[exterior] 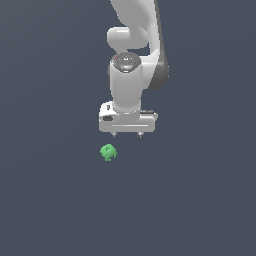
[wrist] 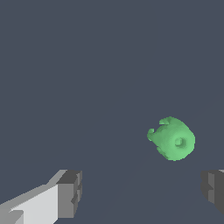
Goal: Pick up the object and move it to a goal position.
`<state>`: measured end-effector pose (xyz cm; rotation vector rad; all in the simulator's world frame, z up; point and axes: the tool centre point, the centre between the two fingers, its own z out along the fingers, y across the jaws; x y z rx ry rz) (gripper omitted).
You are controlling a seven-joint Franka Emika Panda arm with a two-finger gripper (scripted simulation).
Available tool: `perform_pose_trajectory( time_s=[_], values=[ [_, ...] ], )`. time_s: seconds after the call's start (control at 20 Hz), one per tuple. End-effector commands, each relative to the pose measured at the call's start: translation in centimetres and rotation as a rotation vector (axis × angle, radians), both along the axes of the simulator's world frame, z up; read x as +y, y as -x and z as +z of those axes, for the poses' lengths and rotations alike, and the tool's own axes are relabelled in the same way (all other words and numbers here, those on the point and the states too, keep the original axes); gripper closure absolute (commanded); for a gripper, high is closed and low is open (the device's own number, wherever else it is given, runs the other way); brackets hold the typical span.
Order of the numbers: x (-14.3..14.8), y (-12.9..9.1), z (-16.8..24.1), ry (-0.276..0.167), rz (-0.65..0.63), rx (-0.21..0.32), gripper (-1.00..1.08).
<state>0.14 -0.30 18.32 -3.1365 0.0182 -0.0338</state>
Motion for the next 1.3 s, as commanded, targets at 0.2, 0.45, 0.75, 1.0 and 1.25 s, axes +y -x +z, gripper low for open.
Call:
perform_pose_trajectory(
  time_s=[0.2, 0.45, 0.75, 1.0, 1.25],
  values=[
    [-0.7, -0.1, -0.6, 0.003, 0.044, 0.002, -0.92],
    [-1.6, -0.1, -1.5, 0.007, 0.112, 0.004, -0.92],
    [-3.2, -0.2, -3.1, 0.013, 0.23, 0.009, -0.92],
    [-4.8, -0.2, -4.7, 0.015, 0.345, 0.013, -0.92],
    [-6.3, -0.1, -6.2, 0.016, 0.459, 0.016, -0.92]
  ],
)
